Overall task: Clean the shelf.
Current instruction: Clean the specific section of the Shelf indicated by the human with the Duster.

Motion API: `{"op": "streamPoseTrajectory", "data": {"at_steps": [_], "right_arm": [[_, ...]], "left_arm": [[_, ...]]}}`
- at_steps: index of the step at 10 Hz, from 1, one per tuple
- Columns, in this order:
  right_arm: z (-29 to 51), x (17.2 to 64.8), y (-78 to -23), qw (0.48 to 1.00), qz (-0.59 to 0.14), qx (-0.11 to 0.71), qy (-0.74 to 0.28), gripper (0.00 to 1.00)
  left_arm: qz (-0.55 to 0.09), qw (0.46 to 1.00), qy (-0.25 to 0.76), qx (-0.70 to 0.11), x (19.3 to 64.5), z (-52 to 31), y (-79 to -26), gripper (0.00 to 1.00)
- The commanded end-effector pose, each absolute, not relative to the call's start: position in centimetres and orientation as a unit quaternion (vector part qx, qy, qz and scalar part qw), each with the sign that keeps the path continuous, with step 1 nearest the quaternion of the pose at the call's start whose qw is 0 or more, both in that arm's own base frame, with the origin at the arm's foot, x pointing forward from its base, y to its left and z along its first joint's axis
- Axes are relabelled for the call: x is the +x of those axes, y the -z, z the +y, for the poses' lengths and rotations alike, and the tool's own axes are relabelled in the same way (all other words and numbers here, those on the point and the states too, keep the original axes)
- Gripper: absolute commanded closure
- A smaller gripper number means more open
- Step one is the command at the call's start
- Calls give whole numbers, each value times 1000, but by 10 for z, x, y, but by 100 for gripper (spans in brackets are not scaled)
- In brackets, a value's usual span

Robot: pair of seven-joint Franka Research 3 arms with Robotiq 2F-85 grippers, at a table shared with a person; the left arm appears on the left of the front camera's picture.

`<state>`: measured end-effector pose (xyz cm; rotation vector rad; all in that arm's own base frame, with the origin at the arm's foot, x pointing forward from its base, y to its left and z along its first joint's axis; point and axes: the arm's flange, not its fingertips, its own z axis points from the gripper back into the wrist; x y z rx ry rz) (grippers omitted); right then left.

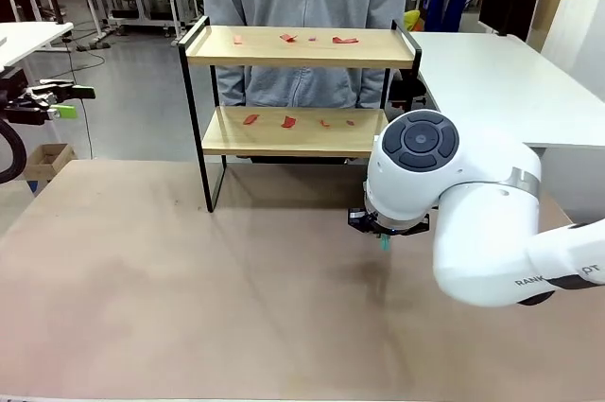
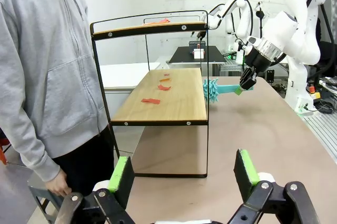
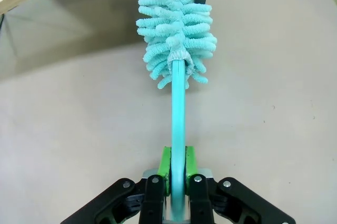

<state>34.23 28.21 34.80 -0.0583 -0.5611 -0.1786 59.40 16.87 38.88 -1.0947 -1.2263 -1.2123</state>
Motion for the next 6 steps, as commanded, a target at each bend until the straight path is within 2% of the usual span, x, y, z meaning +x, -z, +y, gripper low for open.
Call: {"op": "streamPoseTrajectory", "data": {"at_steps": [1,6], "right_arm": [[284,332,-365,955,-291,-1,59,87],[267,312,-395,965,-252,71,-37,87]], "left_arm": [[-511,519,514,-453,593,169,-390,0],[-511,519,514,-453,593,169,-390,0]]}}
